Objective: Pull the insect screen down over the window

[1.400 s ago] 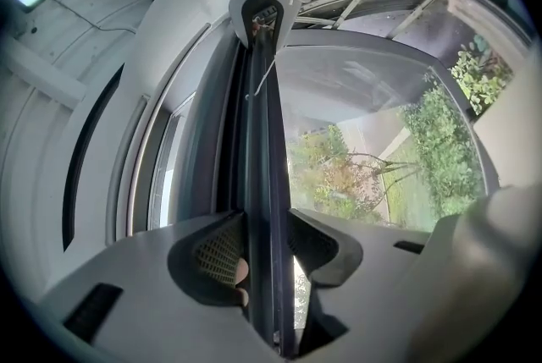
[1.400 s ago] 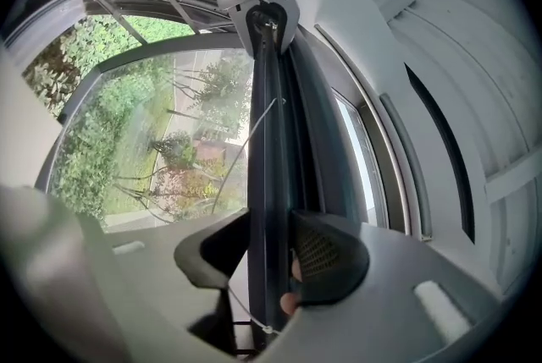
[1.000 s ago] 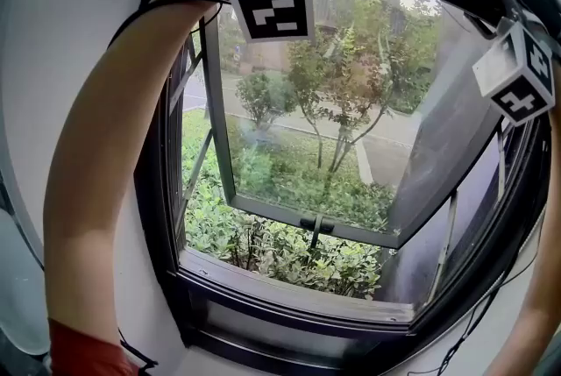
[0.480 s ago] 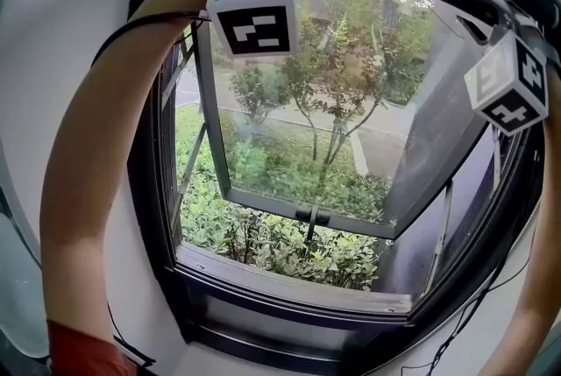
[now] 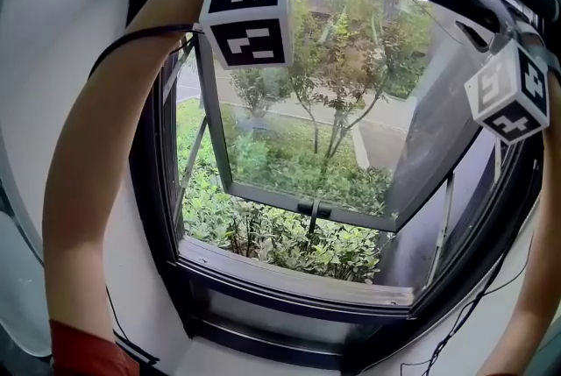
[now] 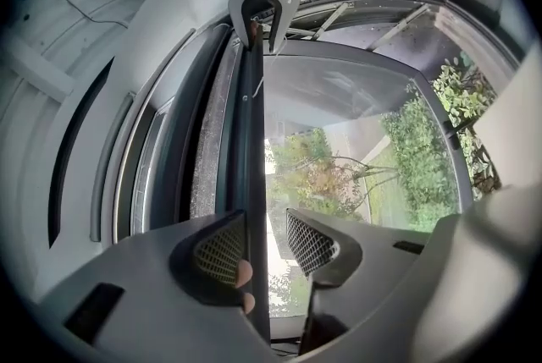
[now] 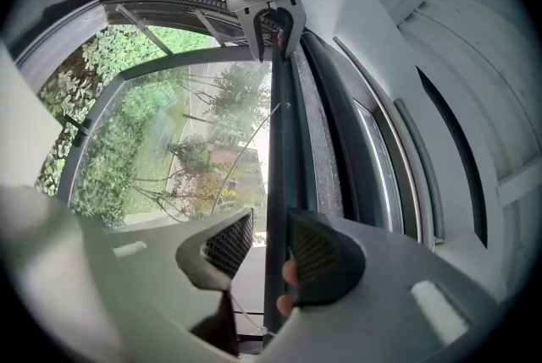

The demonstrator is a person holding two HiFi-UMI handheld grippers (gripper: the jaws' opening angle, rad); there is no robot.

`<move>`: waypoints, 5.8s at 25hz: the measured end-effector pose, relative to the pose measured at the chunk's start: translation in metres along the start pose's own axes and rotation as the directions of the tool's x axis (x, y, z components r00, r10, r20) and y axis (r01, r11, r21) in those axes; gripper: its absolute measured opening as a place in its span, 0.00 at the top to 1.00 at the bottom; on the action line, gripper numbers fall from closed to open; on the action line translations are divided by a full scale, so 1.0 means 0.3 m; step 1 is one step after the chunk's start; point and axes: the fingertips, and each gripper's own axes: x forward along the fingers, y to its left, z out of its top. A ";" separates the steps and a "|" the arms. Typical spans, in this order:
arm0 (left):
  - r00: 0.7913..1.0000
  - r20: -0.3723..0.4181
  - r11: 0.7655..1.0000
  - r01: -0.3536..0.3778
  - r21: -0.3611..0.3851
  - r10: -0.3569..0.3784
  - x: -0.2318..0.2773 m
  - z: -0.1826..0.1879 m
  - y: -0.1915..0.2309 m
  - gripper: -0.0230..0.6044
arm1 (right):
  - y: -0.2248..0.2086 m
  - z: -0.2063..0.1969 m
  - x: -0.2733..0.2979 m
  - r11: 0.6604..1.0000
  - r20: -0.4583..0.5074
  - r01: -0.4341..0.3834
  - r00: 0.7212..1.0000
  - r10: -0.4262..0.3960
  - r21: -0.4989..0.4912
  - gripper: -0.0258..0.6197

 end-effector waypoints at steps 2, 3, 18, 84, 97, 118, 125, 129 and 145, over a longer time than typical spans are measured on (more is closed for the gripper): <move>1.000 0.003 1.000 0.009 0.003 -0.009 -0.005 -0.001 -0.016 0.72 | 0.015 0.004 -0.004 1.000 0.004 -0.008 1.000 0.008 0.002 0.74; 1.000 0.006 1.000 0.012 0.003 -0.012 -0.007 -0.004 -0.023 0.72 | 0.022 0.007 -0.005 1.000 0.008 -0.012 1.000 0.012 0.001 0.74; 0.995 0.052 0.995 0.086 -0.059 -0.082 -0.044 0.002 -0.106 0.71 | 0.092 0.016 -0.044 0.997 0.034 -0.059 0.998 0.058 0.041 0.74; 0.969 0.075 0.972 0.237 0.000 -0.236 -0.277 0.028 -0.524 0.71 | 0.515 0.079 -0.283 0.974 0.129 -0.218 0.970 0.208 0.066 0.74; 0.960 0.075 0.963 0.270 -0.007 -0.268 -0.327 0.034 -0.625 0.71 | 0.616 0.094 -0.335 0.964 0.153 -0.252 0.959 0.238 0.084 0.74; 0.924 0.116 0.929 0.370 -0.024 -0.365 -0.447 0.051 -0.836 0.71 | 0.820 0.123 -0.450 0.946 0.176 -0.310 0.941 0.290 0.095 0.74; 0.904 0.135 0.910 0.412 -0.034 -0.405 -0.481 0.052 -0.879 0.71 | 0.863 0.135 -0.480 0.932 0.179 -0.349 0.927 0.329 0.093 0.72; 0.906 0.135 0.911 0.411 -0.043 -0.402 -0.482 0.050 -0.868 0.71 | 0.854 0.138 -0.478 0.930 0.174 -0.351 0.928 0.329 0.111 0.72; 0.859 0.126 0.863 0.505 -0.038 -0.497 -0.564 0.060 -1.037 0.71 | 1.014 0.161 -0.561 0.876 0.204 -0.444 0.890 0.408 0.185 0.72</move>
